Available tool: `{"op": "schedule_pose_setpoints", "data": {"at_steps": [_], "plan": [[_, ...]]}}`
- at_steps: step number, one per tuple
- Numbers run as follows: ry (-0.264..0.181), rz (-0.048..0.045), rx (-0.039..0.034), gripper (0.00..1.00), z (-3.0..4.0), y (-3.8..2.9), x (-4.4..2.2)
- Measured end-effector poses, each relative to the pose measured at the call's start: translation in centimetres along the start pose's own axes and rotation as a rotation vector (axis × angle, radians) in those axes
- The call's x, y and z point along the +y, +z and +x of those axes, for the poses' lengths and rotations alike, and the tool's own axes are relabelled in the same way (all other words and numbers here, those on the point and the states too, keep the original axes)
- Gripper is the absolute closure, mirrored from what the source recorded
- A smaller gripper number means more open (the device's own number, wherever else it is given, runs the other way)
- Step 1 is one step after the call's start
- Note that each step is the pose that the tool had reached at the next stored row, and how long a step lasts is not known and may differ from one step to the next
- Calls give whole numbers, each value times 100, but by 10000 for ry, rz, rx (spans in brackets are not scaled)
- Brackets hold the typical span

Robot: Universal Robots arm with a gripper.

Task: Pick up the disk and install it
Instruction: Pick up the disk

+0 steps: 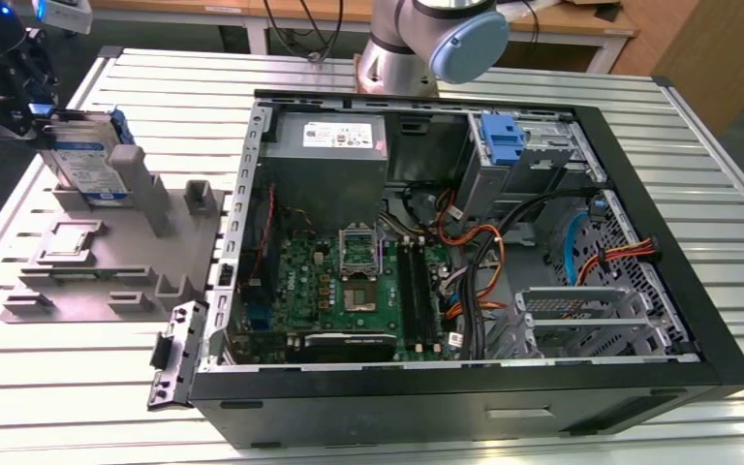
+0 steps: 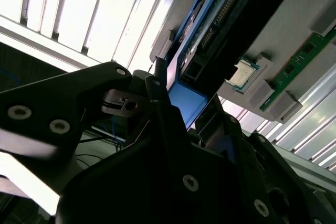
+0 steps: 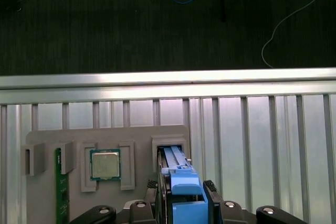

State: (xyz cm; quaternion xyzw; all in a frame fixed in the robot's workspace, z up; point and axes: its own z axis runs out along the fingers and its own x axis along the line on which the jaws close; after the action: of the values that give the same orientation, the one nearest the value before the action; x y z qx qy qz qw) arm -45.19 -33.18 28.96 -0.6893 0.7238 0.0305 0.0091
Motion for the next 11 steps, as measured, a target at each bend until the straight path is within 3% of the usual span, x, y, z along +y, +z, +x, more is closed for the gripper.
{"op": "schedule_pose_setpoints", "data": {"at_steps": [9, 10, 11], "plan": [[0, -1, 2, 55, 0, 0, 0], [0, -1, 1, 62, 0, 0, 0], [0, -1, 1, 62, 0, 0, 0]]}}
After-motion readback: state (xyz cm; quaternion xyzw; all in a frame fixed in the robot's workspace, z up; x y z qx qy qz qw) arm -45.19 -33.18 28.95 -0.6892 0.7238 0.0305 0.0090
